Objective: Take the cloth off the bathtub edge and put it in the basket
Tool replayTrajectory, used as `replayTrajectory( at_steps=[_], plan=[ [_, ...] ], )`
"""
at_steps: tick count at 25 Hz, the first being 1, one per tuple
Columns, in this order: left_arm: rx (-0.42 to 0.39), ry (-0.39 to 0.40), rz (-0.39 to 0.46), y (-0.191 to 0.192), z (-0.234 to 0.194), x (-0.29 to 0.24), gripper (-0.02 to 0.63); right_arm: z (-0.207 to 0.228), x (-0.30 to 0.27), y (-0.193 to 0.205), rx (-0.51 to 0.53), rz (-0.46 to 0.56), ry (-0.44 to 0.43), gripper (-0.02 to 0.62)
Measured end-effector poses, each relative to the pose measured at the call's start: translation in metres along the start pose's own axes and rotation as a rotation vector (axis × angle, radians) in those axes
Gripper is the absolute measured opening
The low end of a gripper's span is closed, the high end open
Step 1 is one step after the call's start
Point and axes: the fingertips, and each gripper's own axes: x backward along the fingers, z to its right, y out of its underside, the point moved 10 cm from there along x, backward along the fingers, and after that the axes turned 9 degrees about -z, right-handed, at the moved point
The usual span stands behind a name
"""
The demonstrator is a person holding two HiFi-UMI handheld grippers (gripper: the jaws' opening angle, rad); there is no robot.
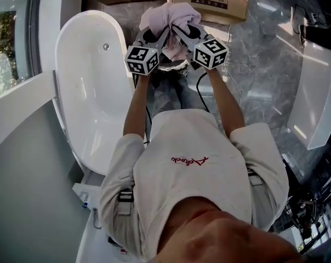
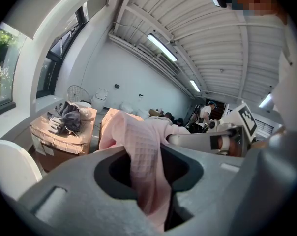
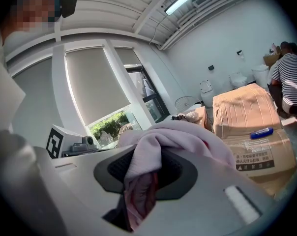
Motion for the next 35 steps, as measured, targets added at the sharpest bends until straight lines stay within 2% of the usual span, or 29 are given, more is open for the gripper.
replayTrajectory(
  at_steps=[8,19,29,35],
  plan=[
    [0.079,-0.011,-0.048,0.052,-0.014,0.002,0.129,0.002,-0.019,0.047,-0.053,-0.073,-0.007,0.103],
    [0.188,-0.010,-0.159,0.137,-0.032,-0.001,0.129,0.006,-0.044,0.130,-0.142,-0.192,0.017,0.103],
    [0.236,0.006,-0.214,0.178,-0.044,-0.015,0.130,0.019,-0.056,0.172,-0.186,-0.238,0.059,0.106],
    [0.254,0.012,-0.240,0.190,-0.045,-0.026,0.132,0.028,-0.056,0.184,-0.199,-0.256,0.079,0.107]
  ],
)
